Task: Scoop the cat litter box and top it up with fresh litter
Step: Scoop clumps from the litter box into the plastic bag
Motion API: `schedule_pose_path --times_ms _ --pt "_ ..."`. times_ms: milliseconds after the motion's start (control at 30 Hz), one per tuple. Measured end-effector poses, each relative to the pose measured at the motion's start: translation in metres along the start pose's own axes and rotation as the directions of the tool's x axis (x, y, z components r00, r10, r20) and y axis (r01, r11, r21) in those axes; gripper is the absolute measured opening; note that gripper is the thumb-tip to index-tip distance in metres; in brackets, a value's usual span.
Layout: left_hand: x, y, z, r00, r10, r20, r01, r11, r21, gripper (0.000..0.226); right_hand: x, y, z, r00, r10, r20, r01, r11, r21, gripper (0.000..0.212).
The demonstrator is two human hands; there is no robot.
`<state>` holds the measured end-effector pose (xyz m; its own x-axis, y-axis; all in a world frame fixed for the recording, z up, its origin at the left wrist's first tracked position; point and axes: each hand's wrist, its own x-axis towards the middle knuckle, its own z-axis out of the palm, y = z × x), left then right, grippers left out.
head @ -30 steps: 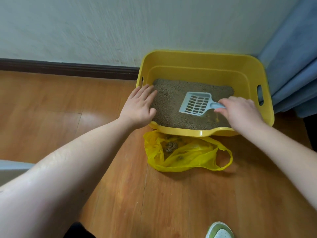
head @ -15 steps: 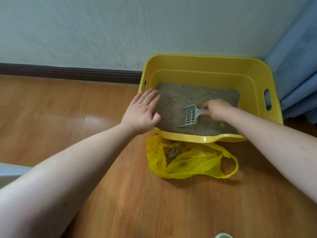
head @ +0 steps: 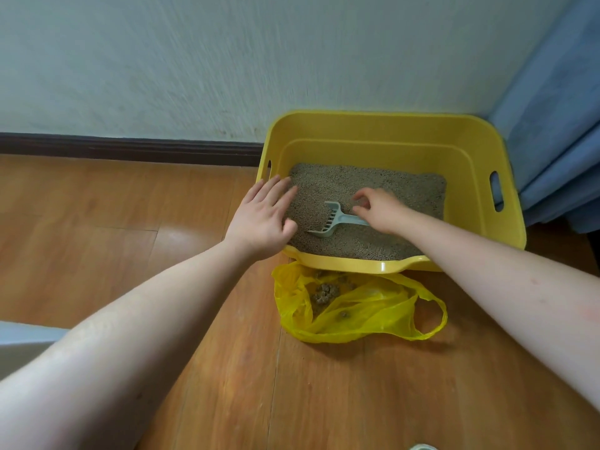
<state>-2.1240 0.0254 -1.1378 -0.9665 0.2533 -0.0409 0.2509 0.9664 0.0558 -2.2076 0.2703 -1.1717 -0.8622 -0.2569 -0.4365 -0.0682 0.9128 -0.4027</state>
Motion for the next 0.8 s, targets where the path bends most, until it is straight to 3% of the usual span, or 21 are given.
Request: schedule_pose_path --times_ms 233,367,500,600,700,767,800 --pt "0.001 -0.001 0.000 1.000 0.004 0.012 -0.004 1.000 -0.005 0.070 -0.044 -0.009 -0.031 0.948 -0.147 -0.282 0.209 0.957 0.203 0.021" --pt "-0.002 0.001 -0.002 1.000 0.015 0.004 -0.015 1.000 -0.026 0.064 -0.087 -0.025 -0.031 0.942 -0.147 -0.301 0.257 0.895 0.365 0.021" --pt "-0.007 0.006 -0.004 0.999 -0.001 -0.051 -0.004 0.997 -0.082 0.059 -0.128 -0.020 -0.011 0.908 -0.138 -0.396 0.320 0.839 0.441 0.019" --pt "-0.013 0.011 -0.005 0.986 0.009 -0.168 -0.034 0.989 -0.143 0.052 -0.157 -0.002 0.023 0.883 -0.141 -0.447 0.352 0.829 0.434 0.016" --pt "-0.024 0.013 -0.007 0.890 0.192 -0.414 -0.231 0.972 -0.047 0.040 -0.183 0.026 0.062 0.859 -0.174 -0.482 0.355 0.880 0.316 0.016" --pt "-0.035 0.014 -0.004 0.750 0.430 -0.502 -0.452 0.888 0.086 0.031 -0.196 0.046 0.081 0.844 -0.201 -0.497 0.352 0.907 0.231 0.021" --pt "-0.042 0.017 -0.001 0.686 0.546 -0.481 -0.560 0.818 0.131 0.026 -0.200 0.056 0.087 0.847 -0.181 -0.499 0.317 0.926 0.203 0.023"
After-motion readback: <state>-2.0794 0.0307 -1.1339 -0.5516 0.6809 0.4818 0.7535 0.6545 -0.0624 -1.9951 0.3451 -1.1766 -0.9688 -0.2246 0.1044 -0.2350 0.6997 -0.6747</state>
